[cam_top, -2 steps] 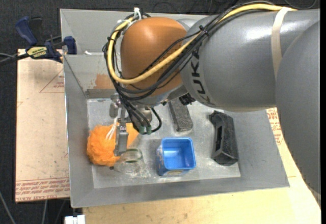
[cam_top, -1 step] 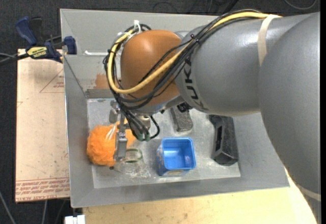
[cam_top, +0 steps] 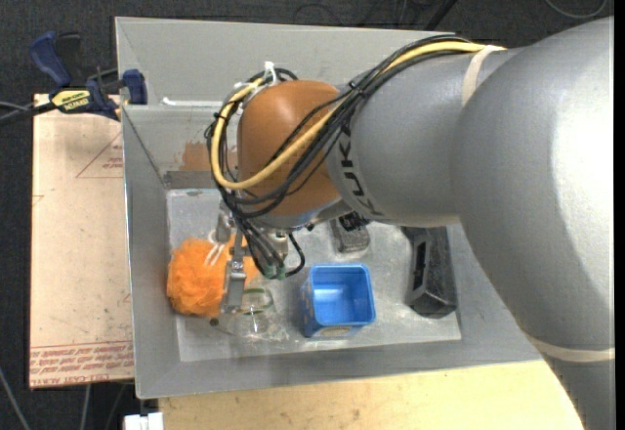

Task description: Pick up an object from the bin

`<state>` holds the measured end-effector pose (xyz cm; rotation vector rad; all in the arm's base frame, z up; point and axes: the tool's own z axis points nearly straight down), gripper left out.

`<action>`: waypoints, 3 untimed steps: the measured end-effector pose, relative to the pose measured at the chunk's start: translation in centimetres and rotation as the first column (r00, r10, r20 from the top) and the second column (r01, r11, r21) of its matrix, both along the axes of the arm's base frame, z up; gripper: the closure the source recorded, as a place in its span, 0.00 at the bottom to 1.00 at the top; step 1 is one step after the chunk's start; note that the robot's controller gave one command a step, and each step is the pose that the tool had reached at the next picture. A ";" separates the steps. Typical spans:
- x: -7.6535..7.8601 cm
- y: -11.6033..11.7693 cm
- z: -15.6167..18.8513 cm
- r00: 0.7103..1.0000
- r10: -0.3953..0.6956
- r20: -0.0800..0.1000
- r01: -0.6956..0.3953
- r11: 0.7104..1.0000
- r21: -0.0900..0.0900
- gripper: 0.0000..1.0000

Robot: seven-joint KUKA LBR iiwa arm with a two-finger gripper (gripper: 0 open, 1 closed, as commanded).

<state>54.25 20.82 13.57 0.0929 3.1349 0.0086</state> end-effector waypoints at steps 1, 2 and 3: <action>0.4 -2.0 -4.6 0.999 0.050 0.005 -0.050 0.999 0.000 1.00; 0.4 -2.0 -4.6 0.999 0.050 0.005 -0.050 0.999 0.000 1.00; 1.2 -1.9 7.3 0.999 0.048 0.007 -0.048 0.999 0.002 1.00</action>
Offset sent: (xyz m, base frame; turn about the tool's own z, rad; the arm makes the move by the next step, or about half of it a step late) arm 0.0000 0.0000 0.0000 0.0000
